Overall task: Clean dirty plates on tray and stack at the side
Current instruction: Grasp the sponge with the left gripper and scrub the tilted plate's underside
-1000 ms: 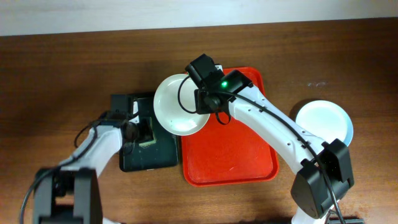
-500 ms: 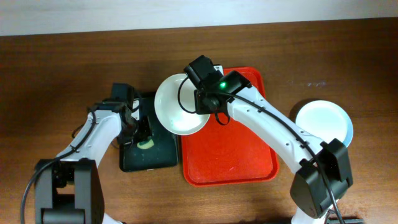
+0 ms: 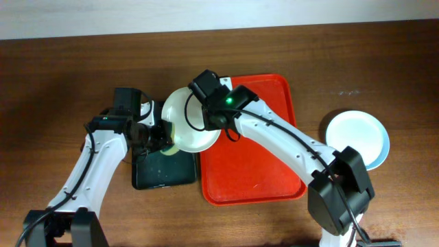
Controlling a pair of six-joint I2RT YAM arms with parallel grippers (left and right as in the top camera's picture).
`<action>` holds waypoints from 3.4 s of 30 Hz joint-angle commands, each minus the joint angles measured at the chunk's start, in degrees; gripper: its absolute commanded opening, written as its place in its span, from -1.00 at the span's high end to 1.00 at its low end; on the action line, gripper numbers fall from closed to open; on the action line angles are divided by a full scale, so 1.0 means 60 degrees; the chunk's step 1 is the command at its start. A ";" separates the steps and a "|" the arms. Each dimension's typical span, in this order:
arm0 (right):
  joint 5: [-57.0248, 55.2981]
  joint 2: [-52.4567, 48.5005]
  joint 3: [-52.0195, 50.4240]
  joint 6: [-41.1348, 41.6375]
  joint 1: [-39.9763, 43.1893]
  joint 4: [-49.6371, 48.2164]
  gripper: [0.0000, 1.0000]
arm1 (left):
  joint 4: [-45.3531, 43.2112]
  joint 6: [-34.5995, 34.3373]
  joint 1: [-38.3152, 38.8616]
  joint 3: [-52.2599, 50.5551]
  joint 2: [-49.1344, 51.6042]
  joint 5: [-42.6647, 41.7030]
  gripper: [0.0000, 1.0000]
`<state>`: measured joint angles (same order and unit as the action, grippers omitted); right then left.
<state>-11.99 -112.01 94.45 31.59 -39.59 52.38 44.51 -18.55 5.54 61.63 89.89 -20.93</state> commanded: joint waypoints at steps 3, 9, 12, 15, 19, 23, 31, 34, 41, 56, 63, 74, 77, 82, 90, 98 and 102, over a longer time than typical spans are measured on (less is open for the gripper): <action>-0.0306 -0.0350 0.0157 0.0324 -0.0087 -0.0022 0.92 | -0.1224 -0.0918 0.0681 -0.0874 0.0182 -0.0266 1.00; -0.0306 -0.0350 0.0157 0.0321 -0.0087 0.0160 0.92 | -0.2277 -0.1297 0.1209 -0.1534 0.0215 -0.0051 1.00; -0.0302 -0.0350 0.0157 0.0324 -0.0087 0.0160 0.92 | -0.2269 -0.1290 0.1330 -0.1636 0.0222 0.0393 1.00; -0.0306 -0.0350 0.0157 0.0321 -0.0087 0.0182 0.92 | -0.1894 -0.1282 0.1326 -0.1774 0.0321 0.0627 1.00; -0.0302 -0.0350 0.0157 0.0321 -0.0087 0.0211 0.92 | -0.1767 -0.1257 0.1326 -0.1821 0.0430 0.2266 1.00; -0.0310 -0.0350 0.0157 0.0317 -0.0087 0.0280 0.92 | -0.1217 -0.1249 0.1319 -0.1504 0.0430 0.3151 1.00; -0.0372 -0.0350 0.0157 0.0317 -0.0087 0.0310 0.92 | -0.0280 -0.0969 0.1319 -0.0397 0.0430 0.2565 1.00; -0.0375 -0.0350 0.0157 0.0317 -0.0087 0.0310 0.92 | -0.0492 -0.0969 0.1322 -0.0408 0.0448 0.1257 1.00; -0.0372 -0.0350 0.0157 0.0310 -0.0087 0.0310 0.92 | -0.1075 -0.1016 0.1741 -0.0423 0.0601 -0.0317 1.00; -0.0372 -0.0350 0.0157 0.0280 -0.0087 0.0488 0.92 | -0.2758 -0.1038 0.1774 -0.0386 0.1858 0.2331 1.00; -0.0372 -0.0350 0.0157 0.0029 -0.0087 0.0601 0.92 | -0.3410 -0.0823 0.1774 -0.0386 0.1854 0.3242 1.00; -0.0372 -0.0350 0.0153 0.0036 -0.0087 0.0667 0.92 | -0.3891 -0.0838 0.1916 -0.0386 0.1858 0.1337 1.00; -0.0372 -0.0350 0.0153 0.0047 -0.0087 0.0652 0.92 | -0.3384 -0.0838 0.1953 -0.0386 0.1858 0.1217 1.00; -0.0368 -0.0350 0.0157 0.0463 -0.0080 0.0481 0.92 | -0.2641 -0.0834 0.1953 -0.0386 0.1858 0.0656 1.00; -0.0368 -0.0350 0.0157 0.0900 -0.0076 0.0219 0.92 | -0.2393 -0.0834 0.1953 -0.0386 0.1858 -0.1370 1.00; -0.0368 -0.0350 0.0171 0.0900 -0.0076 0.0091 0.91 | -0.1472 -0.0831 0.2127 -0.0393 0.1858 -0.0277 1.00; -0.0368 -0.0346 0.0171 0.0900 -0.0080 0.0091 0.92 | -0.1435 -0.0831 0.2608 -0.0397 0.1858 -0.0947 1.00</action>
<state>-14.11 -113.69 94.45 34.35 -40.27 54.65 34.74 -24.47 17.19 59.75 100.29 -21.15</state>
